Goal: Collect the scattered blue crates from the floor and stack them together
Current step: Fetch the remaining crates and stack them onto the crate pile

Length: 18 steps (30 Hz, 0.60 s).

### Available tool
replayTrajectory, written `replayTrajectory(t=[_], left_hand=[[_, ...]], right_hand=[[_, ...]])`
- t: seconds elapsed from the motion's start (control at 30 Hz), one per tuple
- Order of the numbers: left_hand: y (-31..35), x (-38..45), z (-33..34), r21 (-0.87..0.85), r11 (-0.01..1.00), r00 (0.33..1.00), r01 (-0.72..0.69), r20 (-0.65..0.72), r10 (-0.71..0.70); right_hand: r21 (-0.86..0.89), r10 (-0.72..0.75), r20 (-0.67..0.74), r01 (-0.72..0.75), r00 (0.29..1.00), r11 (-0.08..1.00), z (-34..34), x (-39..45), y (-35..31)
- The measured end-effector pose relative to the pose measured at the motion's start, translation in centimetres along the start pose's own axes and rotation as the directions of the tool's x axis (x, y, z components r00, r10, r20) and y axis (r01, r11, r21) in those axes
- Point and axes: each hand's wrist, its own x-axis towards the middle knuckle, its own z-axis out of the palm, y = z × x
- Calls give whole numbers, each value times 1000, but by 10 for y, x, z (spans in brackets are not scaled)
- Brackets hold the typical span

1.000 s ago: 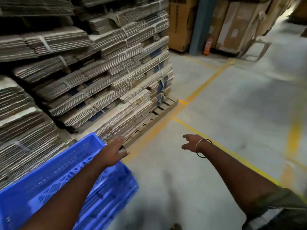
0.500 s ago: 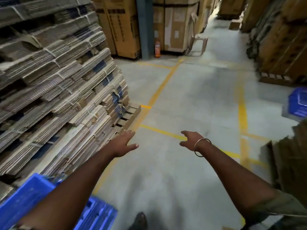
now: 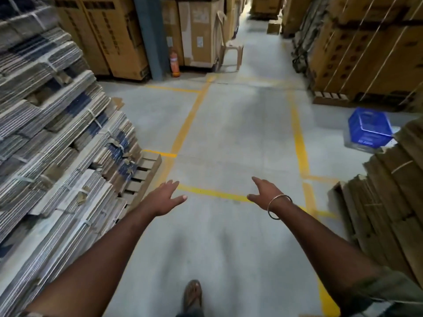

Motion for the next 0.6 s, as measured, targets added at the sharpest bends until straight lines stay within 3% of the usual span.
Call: replayTrajectory(t=[0.33,0.6], left_hand=[[-43,139,-54,10,999,994,-41,101,39],[30,273,-49,70,979,958,-191,231,171]], right_hand=[[64,107,12,-107,994,992,-24,105,-25],[146,284,-36,-276,958,950,-76,179,56]])
